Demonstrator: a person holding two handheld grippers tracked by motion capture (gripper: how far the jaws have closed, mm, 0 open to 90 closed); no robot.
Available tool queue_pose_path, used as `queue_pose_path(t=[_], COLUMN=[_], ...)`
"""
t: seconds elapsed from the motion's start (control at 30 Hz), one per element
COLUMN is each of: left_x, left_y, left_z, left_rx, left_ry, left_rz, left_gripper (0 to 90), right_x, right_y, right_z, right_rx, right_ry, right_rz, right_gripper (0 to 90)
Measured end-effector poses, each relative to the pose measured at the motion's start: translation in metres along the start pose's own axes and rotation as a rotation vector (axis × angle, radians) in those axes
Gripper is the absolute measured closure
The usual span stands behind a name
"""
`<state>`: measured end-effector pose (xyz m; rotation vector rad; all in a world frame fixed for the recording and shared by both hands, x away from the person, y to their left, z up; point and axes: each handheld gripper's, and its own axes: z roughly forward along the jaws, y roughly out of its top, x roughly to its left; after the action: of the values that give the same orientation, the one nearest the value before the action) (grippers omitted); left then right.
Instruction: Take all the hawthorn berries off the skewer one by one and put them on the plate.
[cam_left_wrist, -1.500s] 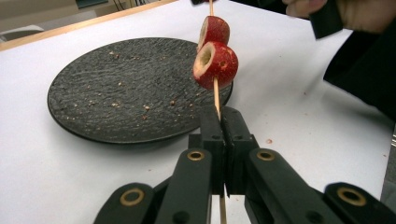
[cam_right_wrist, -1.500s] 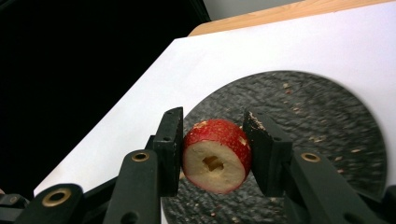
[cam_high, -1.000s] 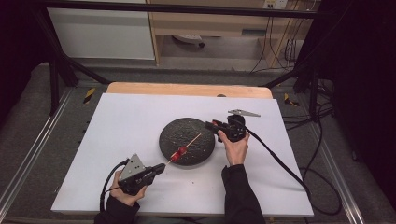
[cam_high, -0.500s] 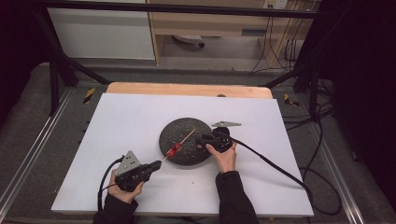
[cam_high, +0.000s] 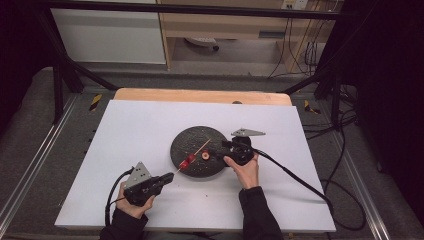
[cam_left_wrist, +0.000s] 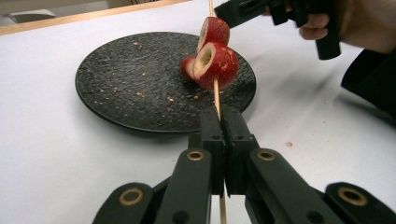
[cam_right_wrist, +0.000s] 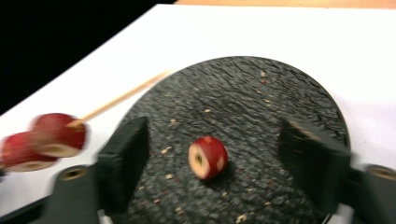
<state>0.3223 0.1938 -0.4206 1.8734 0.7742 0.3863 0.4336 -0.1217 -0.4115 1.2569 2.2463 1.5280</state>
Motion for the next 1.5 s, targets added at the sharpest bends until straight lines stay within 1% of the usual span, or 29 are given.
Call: queue_pose_path(t=[0.03, 0.07, 0.1, 0.2, 0.23, 0.27, 0.33, 0.37, 0.4, 0.47, 0.53, 0.63, 0.73, 0.83, 1.0, 1.07, 1.13, 1.2, 1.33, 1.5], left_x=[-0.001, -0.001, -0.002, -0.004, -0.004, -0.005, -0.006, -0.007, -0.008, -0.009, -0.011, -0.014, -0.016, -0.018, -0.019, -0.019, -0.019, -0.020, -0.019, -0.020], left_y=[0.000, 0.000, 0.000, -0.001, -0.001, -0.001, -0.001, -0.001, -0.001, 0.000, 0.000, 0.000, 0.000, 0.000, -0.002, -0.001, -0.001, -0.002, -0.002, 0.000], left_z=[0.000, 0.001, 0.002, 0.003, 0.004, 0.004, 0.006, 0.007, 0.007, 0.009, 0.010, 0.011, 0.013, 0.014, 0.015, 0.015, 0.015, 0.015, 0.015, 0.014], left_rx=[0.002, 0.002, 0.003, 0.009, 0.010, 0.012, 0.015, 0.015, 0.015, 0.016, 0.014, 0.016, 0.017, 0.019, 0.026, 0.020, 0.016, 0.022, 0.018, 0.014], left_ry=[-0.002, -0.005, -0.005, -0.009, -0.010, -0.012, -0.014, -0.017, -0.018, -0.022, -0.025, -0.031, -0.037, -0.043, -0.042, -0.042, -0.043, -0.044, -0.045, -0.045], left_rz=[0.002, 0.002, 0.004, 0.011, 0.014, 0.017, 0.020, 0.022, 0.026, 0.028, 0.033, 0.040, 0.044, 0.049, 0.051, 0.050, 0.051, 0.052, 0.051, 0.056], left_gripper=[88.3, 88.3, 88.3, 88.3, 88.3, 88.3, 88.3, 88.3, 88.3, 88.3, 88.3, 88.3, 88.3, 88.3, 88.3, 88.3, 88.3, 88.3, 88.3, 88.3], right_x=[0.004, 0.004, 0.006, 0.012, 0.018, 0.018, 0.023, 0.027, 0.027, 0.029, 0.031, 0.032, 0.034, 0.035, 0.038, 0.038, 0.038, 0.038, 0.038, 0.037], right_y=[-0.001, -0.001, -0.002, -0.007, -0.011, -0.011, -0.015, -0.018, -0.018, -0.021, -0.022, -0.023, -0.025, -0.029, -0.034, -0.034, -0.035, -0.035, -0.034, -0.031], right_z=[-0.004, -0.004, -0.007, -0.011, -0.012, -0.012, -0.012, -0.011, -0.011, -0.010, -0.009, -0.008, -0.007, -0.004, 0.001, 0.000, 0.001, 0.001, 0.000, -0.003], right_rx=[0.007, 0.007, 0.009, 0.010, 0.013, 0.013, 0.008, 0.000, 0.000, -0.008, -0.015, -0.030, -0.039, -0.040, -0.060, -0.056, -0.050, -0.044, -0.040, -0.053], right_ry=[0.013, 0.013, 0.024, 0.054, 0.073, 0.073, 0.104, 0.136, 0.136, 0.158, 0.170, 0.175, 0.186, 0.188, 0.195, 0.194, 0.206, 0.211, 0.219, 0.229], right_rz=[-0.005, -0.005, -0.009, -0.008, 0.001, 0.001, 0.013, 0.034, 0.034, 0.037, 0.051, 0.058, 0.074, 0.084, 0.107, 0.111, 0.108, 0.109, 0.114, 0.110], right_gripper=[13.2, 13.2, 10.8, 8.0, 7.9, 7.9, 8.9, 10.8, 10.8, 14.0, 18.1, 24.5, 30.8, 35.1, 43.9, 48.7, 52.6, 53.2, 55.8, 58.9])
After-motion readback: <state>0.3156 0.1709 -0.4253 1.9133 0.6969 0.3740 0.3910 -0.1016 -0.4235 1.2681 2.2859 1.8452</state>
